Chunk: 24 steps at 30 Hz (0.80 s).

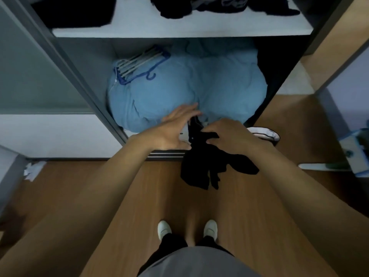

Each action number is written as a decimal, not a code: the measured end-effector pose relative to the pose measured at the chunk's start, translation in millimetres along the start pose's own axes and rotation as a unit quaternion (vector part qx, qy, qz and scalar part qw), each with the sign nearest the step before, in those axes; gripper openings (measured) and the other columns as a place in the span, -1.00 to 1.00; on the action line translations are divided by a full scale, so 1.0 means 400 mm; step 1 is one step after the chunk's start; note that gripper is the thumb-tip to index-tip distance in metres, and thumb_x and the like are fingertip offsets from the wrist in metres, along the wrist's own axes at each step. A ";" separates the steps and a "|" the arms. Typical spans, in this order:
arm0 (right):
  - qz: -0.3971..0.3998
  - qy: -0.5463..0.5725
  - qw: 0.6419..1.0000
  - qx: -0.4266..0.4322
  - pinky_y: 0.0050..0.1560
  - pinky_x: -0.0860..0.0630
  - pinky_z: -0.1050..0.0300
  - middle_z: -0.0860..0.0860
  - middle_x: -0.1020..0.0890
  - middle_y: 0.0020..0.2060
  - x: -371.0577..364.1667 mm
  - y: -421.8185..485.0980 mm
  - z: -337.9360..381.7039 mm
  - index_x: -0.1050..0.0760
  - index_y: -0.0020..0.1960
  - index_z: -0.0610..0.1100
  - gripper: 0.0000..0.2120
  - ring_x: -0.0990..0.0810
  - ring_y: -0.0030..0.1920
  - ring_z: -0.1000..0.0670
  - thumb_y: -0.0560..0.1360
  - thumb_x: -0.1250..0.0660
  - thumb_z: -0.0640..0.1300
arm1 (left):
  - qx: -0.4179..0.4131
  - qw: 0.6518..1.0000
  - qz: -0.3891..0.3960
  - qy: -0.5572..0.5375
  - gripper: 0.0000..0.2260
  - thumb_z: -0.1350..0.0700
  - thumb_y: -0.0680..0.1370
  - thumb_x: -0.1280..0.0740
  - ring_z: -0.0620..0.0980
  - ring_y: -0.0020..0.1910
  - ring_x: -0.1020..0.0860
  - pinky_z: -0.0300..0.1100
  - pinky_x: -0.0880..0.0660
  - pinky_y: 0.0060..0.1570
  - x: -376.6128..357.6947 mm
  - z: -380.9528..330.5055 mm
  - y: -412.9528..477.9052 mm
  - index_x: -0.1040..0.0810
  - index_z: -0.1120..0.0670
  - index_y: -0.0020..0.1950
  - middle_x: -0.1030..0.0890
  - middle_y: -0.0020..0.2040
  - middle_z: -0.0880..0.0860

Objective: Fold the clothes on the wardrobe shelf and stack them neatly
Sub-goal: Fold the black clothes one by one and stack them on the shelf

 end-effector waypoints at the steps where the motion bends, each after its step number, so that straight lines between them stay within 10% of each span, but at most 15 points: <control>1: 0.007 -0.008 1.000 0.005 0.01 -0.38 0.06 -0.01 -0.63 0.14 0.008 -0.003 0.006 -0.58 0.27 0.03 -0.74 -0.55 0.20 -0.07 0.59 -0.33 -0.10 | -0.017 0.999 0.019 0.047 -0.26 -0.01 0.43 -0.55 -0.09 0.57 0.06 -0.08 0.09 0.55 -0.002 -0.012 0.013 -0.28 -0.04 0.54 -0.07 0.62 -0.04; 5: -0.040 -0.017 0.999 -0.021 0.00 -0.43 0.03 0.13 -0.63 0.03 0.047 -0.013 0.007 -0.56 0.21 0.13 -0.71 -0.58 0.13 -0.03 0.50 -0.42 -0.04 | -0.024 0.994 0.050 0.093 -0.87 0.00 0.50 -0.48 0.08 0.22 -0.53 -0.13 -0.32 0.20 0.010 -0.018 0.034 -0.56 -0.04 -0.10 -0.59 0.03 -0.02; 7: -0.097 0.029 0.993 -0.058 0.01 -0.43 0.06 0.14 -0.63 0.06 0.057 -0.022 -0.014 -0.48 0.19 0.13 -0.65 -0.58 0.11 -0.01 0.45 -0.48 0.01 | -0.014 0.999 0.027 0.039 -0.75 0.09 0.52 -0.44 0.05 -0.05 -0.58 -0.22 -0.36 -0.16 0.024 -0.014 0.028 -0.41 -0.11 -0.24 -0.49 -0.22 -0.14; 13: -0.228 0.175 0.958 -0.013 0.07 -0.57 -0.10 0.10 -0.64 0.03 0.024 -0.068 -0.035 -0.30 0.03 0.05 -0.68 -0.63 0.01 0.02 0.51 -0.45 -0.14 | 0.001 0.994 -0.042 -0.102 -0.77 0.16 0.54 -0.39 -0.37 -0.22 -0.47 -0.44 -0.33 -0.22 0.054 -0.003 0.005 -0.45 -0.17 -0.13 -0.49 -0.17 -0.23; 19: -0.367 0.140 0.920 0.000 0.10 -0.56 0.10 0.05 -0.66 0.09 -0.006 -0.070 -0.028 -0.58 0.19 -0.14 -0.81 -0.61 0.08 0.08 0.58 -0.37 -0.19 | 0.013 0.992 -0.064 -0.104 -0.77 0.03 0.50 -0.46 -0.30 -0.35 -0.44 -0.38 -0.32 -0.32 0.098 0.005 0.019 -0.44 0.00 -0.25 -0.47 -0.30 -0.12; 24: -0.310 0.155 0.930 -0.122 -0.17 -0.52 -0.04 0.04 -0.64 -0.22 -0.060 -0.045 -0.076 -0.61 -0.07 -0.08 -0.76 -0.60 -0.17 -0.01 0.59 -0.33 0.08 | 0.016 0.996 -0.051 -0.068 -0.68 -0.14 0.47 -0.48 -0.25 -0.33 -0.45 -0.31 -0.31 -0.31 0.123 0.023 0.020 -0.46 0.02 -0.25 -0.49 -0.29 -0.12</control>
Point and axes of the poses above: each hand's wrist, its own y-axis towards the middle knuckle, its own x-axis out of the back of the hand, z = x × y, the point moved 6 cm from there along y, towards the middle knuckle
